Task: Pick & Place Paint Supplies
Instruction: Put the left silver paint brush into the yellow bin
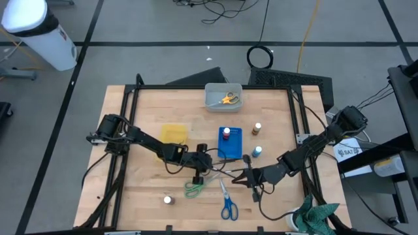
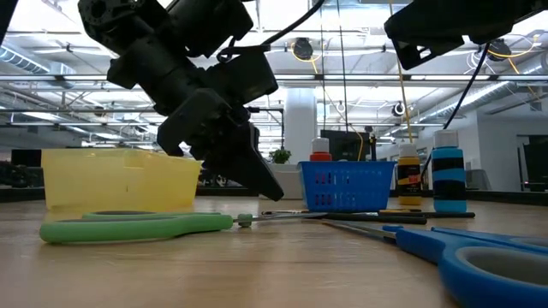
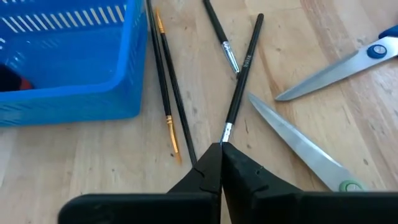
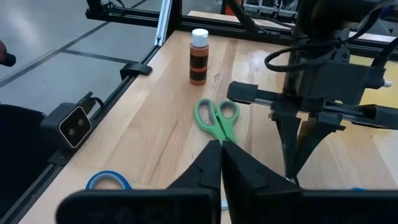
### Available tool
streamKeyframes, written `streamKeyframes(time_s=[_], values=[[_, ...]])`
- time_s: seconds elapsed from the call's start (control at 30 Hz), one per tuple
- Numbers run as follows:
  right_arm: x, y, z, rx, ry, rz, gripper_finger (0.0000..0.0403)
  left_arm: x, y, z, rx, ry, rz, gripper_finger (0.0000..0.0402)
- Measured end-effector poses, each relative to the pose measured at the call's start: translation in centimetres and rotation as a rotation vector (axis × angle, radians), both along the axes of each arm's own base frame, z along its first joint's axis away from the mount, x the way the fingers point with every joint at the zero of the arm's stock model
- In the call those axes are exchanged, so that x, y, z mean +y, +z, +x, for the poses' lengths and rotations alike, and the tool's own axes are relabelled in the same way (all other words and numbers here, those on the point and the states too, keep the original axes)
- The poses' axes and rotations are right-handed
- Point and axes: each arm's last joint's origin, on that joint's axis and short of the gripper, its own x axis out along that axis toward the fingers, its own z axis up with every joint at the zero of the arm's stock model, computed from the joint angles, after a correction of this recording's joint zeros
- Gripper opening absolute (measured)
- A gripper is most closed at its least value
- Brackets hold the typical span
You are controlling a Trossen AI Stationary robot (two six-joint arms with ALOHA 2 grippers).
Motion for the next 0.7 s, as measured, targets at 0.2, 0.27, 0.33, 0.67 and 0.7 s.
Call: streamKeyframes(time_s=[0.2,0.27,0.33,0.67,0.7], values=[[0.0,0.0,0.0,-0.003,0.006,-0.016,0.0004,0.0,-1.0,0.1,0.026,0.008,-0.001,0.0007],[0.0,0.0,0.0,-0.003,0.008,-0.022,0.0004,0.0,-1.6,0.3,0.025,0.019,-0.014,0.0009],[0.0,-0.1,0.0,0.004,0.008,-0.027,0.0004,0.0,-2.3,0.3,0.041,0.028,-0.02,0.0007],[-0.2,-1.5,-0.8,0.17,-0.079,0.034,0.0022,0.0,-3.0,0.4,0.057,0.048,-0.055,0.0005],[-0.2,-1.7,-0.9,0.196,-0.091,0.039,0.0032,-0.1,-3.0,0.4,0.058,0.046,-0.058,0.0005]])
